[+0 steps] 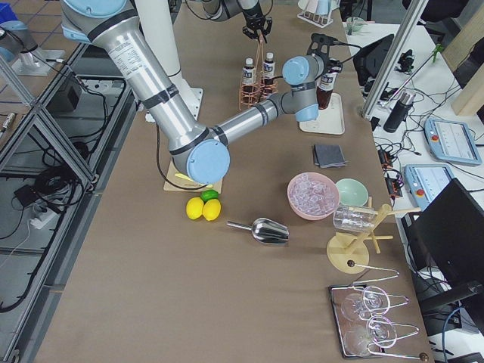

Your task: Take tea from basket to plate

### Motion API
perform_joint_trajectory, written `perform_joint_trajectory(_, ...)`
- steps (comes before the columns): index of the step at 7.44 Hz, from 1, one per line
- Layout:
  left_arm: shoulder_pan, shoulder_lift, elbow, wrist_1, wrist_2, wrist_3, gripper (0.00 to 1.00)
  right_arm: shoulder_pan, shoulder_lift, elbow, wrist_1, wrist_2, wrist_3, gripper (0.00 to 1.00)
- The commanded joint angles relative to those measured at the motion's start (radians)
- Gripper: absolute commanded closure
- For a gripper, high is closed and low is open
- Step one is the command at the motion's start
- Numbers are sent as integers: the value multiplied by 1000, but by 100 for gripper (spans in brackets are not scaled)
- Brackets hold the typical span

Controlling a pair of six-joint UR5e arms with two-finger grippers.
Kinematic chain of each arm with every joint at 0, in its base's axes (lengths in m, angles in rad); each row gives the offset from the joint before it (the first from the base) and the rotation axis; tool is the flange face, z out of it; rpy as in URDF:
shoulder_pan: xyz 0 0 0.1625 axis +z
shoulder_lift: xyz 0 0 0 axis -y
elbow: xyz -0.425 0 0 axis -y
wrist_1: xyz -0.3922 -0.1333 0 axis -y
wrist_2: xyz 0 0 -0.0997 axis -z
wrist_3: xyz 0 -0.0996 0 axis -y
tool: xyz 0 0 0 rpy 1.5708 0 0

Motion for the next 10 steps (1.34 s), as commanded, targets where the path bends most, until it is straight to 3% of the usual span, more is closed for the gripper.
perform_joint_trajectory(1,-195,182,-176,21,-141,109,100,-22,121,-263,74,-153,3,100)
perform_joint_trajectory(3,-425,320,-157,11,-221,309,100,-105,162,-372,137,-290,6,100)
perform_joint_trajectory(4,-573,406,-86,-59,-289,454,100,-138,185,-419,161,-336,7,100)
perform_joint_trajectory(6,-809,471,258,-371,-387,676,100,-186,187,-440,171,-385,29,100)
perform_joint_trajectory(9,-943,444,811,-870,-378,848,100,-255,182,-482,232,-456,32,100)
perform_joint_trajectory(10,-969,419,917,-955,-377,897,100,-266,179,-482,233,-459,32,100)
